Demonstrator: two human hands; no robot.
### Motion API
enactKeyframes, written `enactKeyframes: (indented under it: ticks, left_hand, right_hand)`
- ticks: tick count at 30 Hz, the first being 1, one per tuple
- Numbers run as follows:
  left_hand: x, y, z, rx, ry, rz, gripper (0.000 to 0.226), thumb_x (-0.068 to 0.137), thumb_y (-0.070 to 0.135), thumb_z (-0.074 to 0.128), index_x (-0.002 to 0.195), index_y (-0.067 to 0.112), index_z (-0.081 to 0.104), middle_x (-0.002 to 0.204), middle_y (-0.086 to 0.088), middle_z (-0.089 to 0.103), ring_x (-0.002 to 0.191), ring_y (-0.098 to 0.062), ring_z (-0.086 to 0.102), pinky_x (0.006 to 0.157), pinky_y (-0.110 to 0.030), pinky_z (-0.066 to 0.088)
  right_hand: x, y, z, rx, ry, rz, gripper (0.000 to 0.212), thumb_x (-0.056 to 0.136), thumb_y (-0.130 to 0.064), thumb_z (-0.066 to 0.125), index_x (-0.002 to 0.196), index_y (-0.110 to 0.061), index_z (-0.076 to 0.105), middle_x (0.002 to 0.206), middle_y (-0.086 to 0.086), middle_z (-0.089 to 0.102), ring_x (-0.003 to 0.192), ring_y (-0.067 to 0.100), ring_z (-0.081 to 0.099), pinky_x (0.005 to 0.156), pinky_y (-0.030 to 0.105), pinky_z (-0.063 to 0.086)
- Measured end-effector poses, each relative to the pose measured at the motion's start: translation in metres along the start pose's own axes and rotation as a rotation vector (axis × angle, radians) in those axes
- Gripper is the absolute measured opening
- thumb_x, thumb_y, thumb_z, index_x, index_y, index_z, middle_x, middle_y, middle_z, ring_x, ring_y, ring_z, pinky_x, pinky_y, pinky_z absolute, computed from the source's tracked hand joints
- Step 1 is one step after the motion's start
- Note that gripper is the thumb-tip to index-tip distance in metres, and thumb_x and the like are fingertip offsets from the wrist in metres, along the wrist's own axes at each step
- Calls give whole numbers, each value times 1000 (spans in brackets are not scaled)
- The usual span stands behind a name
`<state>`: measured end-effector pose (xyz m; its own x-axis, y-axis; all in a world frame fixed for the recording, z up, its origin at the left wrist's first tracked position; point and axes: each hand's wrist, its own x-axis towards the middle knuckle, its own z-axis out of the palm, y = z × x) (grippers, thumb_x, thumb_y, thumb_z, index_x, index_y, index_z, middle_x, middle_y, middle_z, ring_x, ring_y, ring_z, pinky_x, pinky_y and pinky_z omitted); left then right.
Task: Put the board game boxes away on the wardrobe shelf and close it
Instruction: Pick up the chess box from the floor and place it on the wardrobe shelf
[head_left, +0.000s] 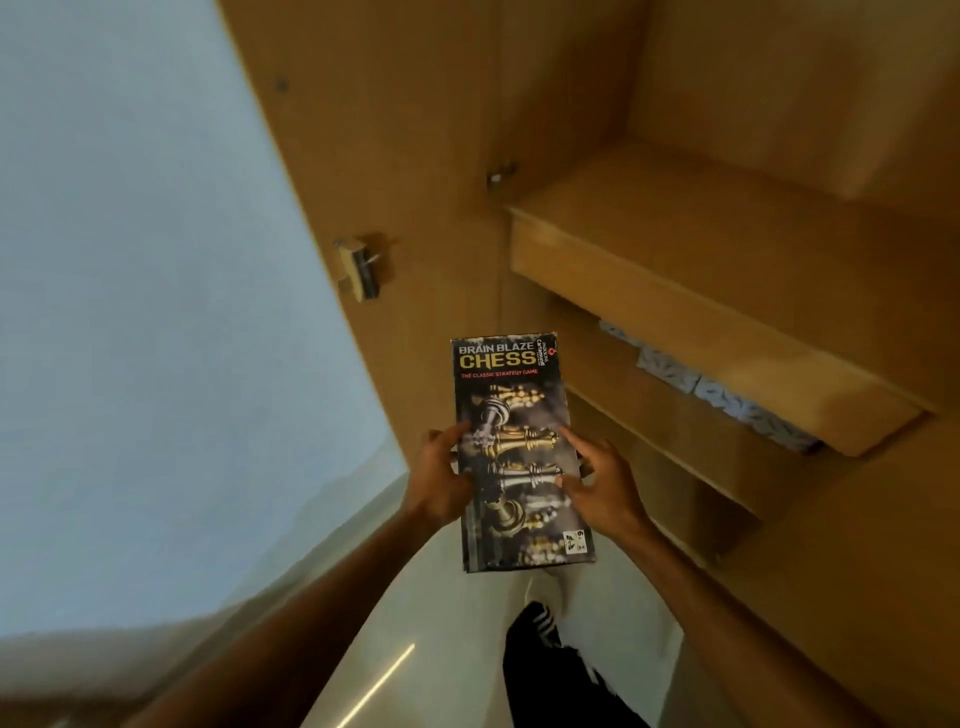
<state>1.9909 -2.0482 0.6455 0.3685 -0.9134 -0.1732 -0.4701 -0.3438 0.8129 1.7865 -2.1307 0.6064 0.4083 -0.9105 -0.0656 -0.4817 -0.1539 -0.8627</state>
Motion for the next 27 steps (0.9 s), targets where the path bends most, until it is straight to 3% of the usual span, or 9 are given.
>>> enactKeyframes:
  ticks: [3,8,11,15,19,21,23,25,27]
  left_hand:
    - [109,35,11,-42,-36,75,54,79,20,76,129,22,55,119,-1,47,106,-17,54,90,-31,51]
    - [223,100,16,-93,-73,239,41,80,-1,71,117,15,62,96,19,55,84,8,58,70,-5,45]
    - [297,135,20,-127,-91,282,38,80,1,68,112,21,63,101,12,63,92,-4,61,70,-13,52]
    - [389,172,23,-133,-127,307,42,81,-10,61,117,11,64,100,11,63,82,0,61,66,-10,50]
    - [490,187,34,-127,-266,219,52,77,-8,70,125,5,57,113,-1,58,112,-29,60,89,-39,54]
    - [525,189,36,-133,-384,220,56,72,1,81,122,9,59,118,0,59,118,-26,57,94,-37,51]
    - [557,192,39,-122,-535,246,64,65,8,87,122,16,60,131,2,52,128,-24,51,98,-32,48]
    - [581,190,41,33,-644,359,93,54,23,94,136,26,50,148,4,29,138,-21,33,111,-34,37]
    - [602,190,43,283,-651,561,119,44,45,94,145,41,31,153,12,12,141,-16,17,117,-35,21]
  right_hand:
    - [95,8,-35,19,62,-24,77,80,-6,72,135,-50,41,126,-2,55,105,14,59,87,37,57]
    - [203,1,-91,-2,146,-11,67,83,-7,69,138,-37,45,122,-5,52,107,14,58,89,40,56]
    - [271,-4,-127,-13,192,5,66,85,-5,66,139,-36,45,110,-1,54,93,18,61,81,42,58]
    - [354,-14,-157,-32,202,24,65,85,1,64,138,-33,46,117,-3,62,81,14,66,67,33,61]
    - [435,-14,-172,-51,296,98,47,85,2,62,128,-18,60,113,-2,66,75,0,64,58,13,54]
    - [462,-12,-177,-86,319,104,38,86,3,60,120,-12,65,110,0,68,69,-3,63,54,8,48]
    - [490,-7,-179,-88,335,103,33,84,6,57,108,-11,72,108,-1,69,75,-4,65,61,7,50]
    - [504,-7,-179,-37,335,132,29,84,9,58,93,-14,74,103,2,73,80,6,70,67,22,59]
    - [517,-6,-181,-60,343,116,25,87,10,56,87,-10,71,93,0,72,76,3,70,63,17,56]
